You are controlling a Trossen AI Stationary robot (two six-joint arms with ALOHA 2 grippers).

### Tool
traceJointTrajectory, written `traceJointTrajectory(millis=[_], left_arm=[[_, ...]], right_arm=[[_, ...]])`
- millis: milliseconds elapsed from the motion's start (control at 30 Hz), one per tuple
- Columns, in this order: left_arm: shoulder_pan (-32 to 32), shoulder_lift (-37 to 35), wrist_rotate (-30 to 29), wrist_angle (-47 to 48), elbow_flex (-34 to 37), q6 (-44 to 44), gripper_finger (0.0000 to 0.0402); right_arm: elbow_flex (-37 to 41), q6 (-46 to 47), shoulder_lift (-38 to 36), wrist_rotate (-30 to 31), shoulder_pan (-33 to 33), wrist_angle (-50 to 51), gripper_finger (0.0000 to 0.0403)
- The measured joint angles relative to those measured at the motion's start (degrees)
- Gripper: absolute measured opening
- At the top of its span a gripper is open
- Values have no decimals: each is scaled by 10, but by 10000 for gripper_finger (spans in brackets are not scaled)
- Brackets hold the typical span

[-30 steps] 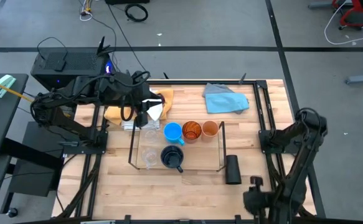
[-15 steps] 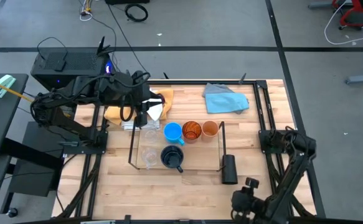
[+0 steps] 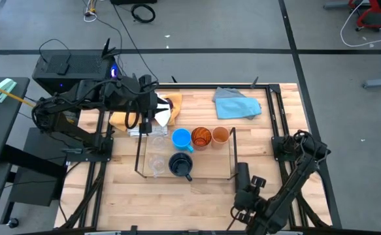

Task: Stack small to large cups/mugs on shelf
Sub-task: Put the black cup on the shelf

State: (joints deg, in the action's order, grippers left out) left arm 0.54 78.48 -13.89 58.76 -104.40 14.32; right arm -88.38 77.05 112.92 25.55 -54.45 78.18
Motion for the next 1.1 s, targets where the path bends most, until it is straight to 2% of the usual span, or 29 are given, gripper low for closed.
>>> traceJointTrajectory(millis=[500,800,1100], left_arm=[[0,0,0,2,0,15,91],[0,0,0,2,0,14,80],[0,0,0,1,0,10,86]], right_arm=[[0,-130,0,-43,-15,11,146],[4,-119,0,-48,-48,32,146],[59,-100,-1,-65,-58,15,147]])
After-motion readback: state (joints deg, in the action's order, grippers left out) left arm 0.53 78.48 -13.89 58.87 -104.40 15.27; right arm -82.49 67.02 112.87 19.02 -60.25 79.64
